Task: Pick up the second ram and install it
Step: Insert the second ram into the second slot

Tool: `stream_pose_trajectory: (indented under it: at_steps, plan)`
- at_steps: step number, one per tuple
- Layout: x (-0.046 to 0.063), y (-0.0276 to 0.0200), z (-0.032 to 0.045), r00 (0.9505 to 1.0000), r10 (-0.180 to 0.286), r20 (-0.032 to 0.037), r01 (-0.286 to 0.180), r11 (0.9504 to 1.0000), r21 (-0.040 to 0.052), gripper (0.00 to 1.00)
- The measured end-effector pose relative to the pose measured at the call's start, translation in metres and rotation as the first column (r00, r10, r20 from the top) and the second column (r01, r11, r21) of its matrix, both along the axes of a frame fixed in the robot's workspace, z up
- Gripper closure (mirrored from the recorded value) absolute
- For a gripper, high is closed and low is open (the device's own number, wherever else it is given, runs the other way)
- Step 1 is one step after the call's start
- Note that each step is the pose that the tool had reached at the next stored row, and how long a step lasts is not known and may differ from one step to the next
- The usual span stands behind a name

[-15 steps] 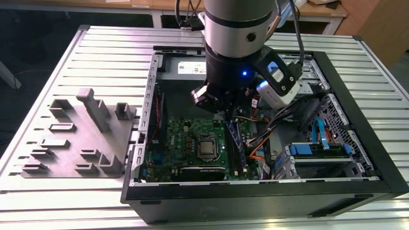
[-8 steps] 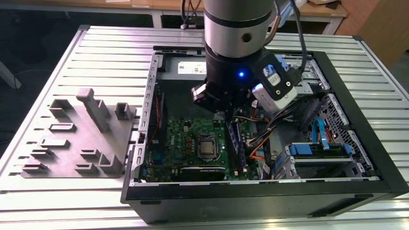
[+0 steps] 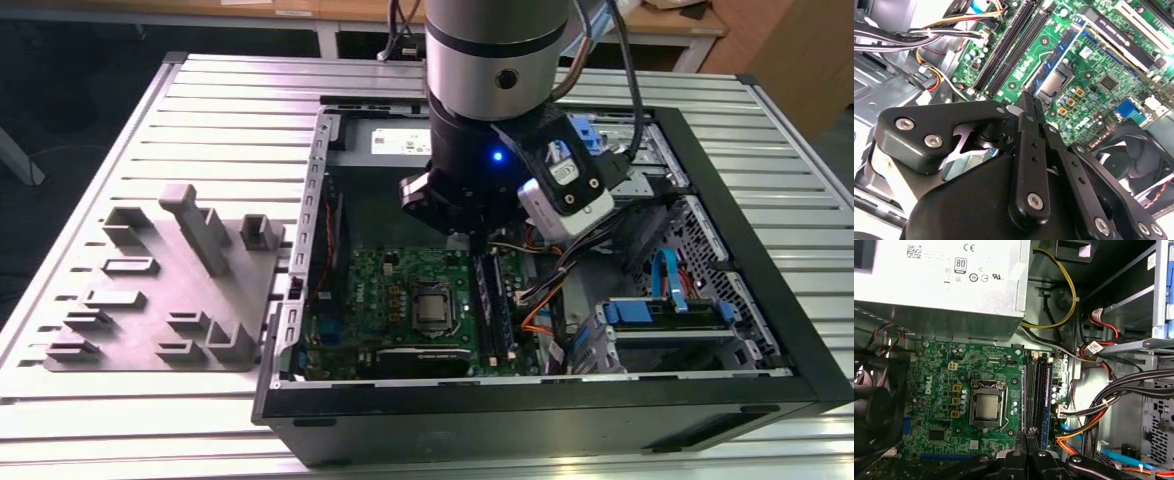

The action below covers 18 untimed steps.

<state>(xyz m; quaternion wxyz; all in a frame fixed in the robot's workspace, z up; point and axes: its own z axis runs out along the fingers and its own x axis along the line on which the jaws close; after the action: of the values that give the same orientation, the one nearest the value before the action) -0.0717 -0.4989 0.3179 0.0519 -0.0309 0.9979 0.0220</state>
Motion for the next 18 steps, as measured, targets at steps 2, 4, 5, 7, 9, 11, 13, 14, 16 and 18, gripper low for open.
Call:
stream_pose_trajectory:
  at_steps: [2, 4, 5, 7, 9, 11, 13, 14, 16, 18]
  plan:
    - [0.0000, 0.0000, 0.0000, 1.0000, 0.000, 0.0001, 0.000, 1.0000, 0.0001, 0.92]
    - [0.0000, 0.0000, -0.0001, 1.0000, 0.000, -0.0004, 0.000, 1.0000, 0.0000, 0.92]
    - [0.0001, 0.0001, -0.0003, 1.0000, 0.000, -0.0068, 0.000, 1.0000, 0.0003, 0.92]
    - [0.0004, 0.0001, -0.0003, 0.9998, 0.000, -0.0222, 0.000, 1.0000, 0.0001, 0.92]
    - [0.0007, 0.0000, -0.0003, 0.9995, 0.000, -0.0327, 0.000, 1.0000, 0.0001, 0.92]
    - [0.0007, 0.0000, -0.0003, 0.9995, 0.000, -0.0328, 0.000, 1.0000, 0.0001, 0.92]
    - [0.0007, 0.0001, -0.0003, 0.9995, 0.000, -0.0328, 0.000, 1.0000, 0.0003, 0.92]
    - [0.0007, 0.0001, -0.0003, 0.9995, 0.000, -0.0327, 0.000, 1.0000, 0.0003, 0.92]
    - [0.0019, 0.0001, -0.0009, 0.9994, -0.006, -0.0328, 0.006, 1.0000, 0.0004, 0.92]
    - [0.0029, 0.0001, -0.0023, 0.9993, -0.020, -0.0328, 0.020, 0.9998, 0.0003, 0.92]
